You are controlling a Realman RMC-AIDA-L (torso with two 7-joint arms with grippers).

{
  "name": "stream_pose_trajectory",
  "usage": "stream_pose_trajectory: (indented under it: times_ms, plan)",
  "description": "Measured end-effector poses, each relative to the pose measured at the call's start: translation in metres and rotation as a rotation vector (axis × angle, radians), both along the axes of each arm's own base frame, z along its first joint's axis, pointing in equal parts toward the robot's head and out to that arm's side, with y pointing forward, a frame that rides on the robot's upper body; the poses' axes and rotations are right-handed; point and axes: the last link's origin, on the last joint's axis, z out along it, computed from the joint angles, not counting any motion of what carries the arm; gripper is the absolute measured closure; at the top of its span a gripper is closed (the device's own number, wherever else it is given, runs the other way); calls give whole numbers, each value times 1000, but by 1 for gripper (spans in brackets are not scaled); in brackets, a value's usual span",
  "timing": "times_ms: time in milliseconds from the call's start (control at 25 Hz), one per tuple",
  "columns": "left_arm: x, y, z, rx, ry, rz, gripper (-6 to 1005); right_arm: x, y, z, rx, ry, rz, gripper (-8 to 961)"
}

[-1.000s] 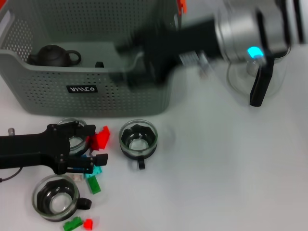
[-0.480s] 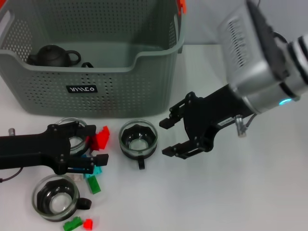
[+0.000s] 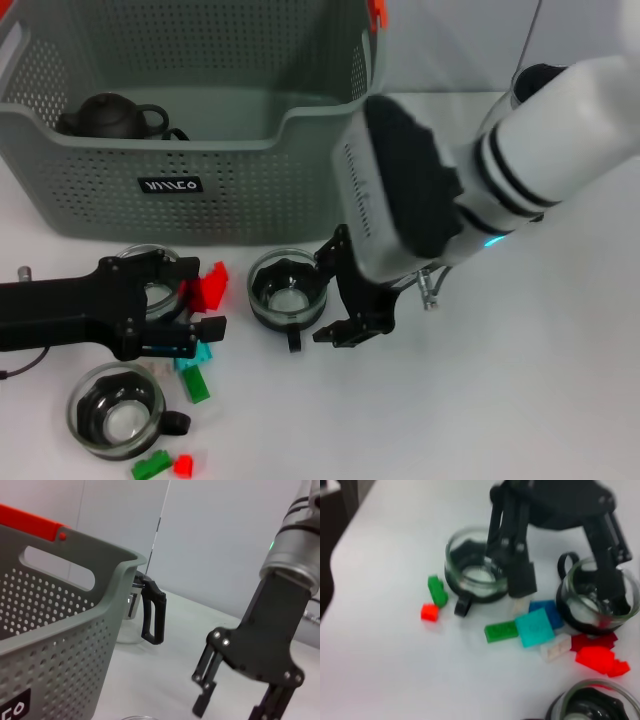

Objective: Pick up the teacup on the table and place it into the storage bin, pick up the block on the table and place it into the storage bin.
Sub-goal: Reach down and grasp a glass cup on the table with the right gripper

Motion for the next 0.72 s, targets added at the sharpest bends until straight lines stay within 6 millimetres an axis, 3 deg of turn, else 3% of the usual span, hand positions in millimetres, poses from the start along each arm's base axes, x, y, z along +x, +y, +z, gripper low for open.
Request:
stream_pose_trajectory:
  times_ms: [720]
  plan:
    - [-2,-4,-3,-3,-12,16,50,-2,5,-35,60,-108,129,354]
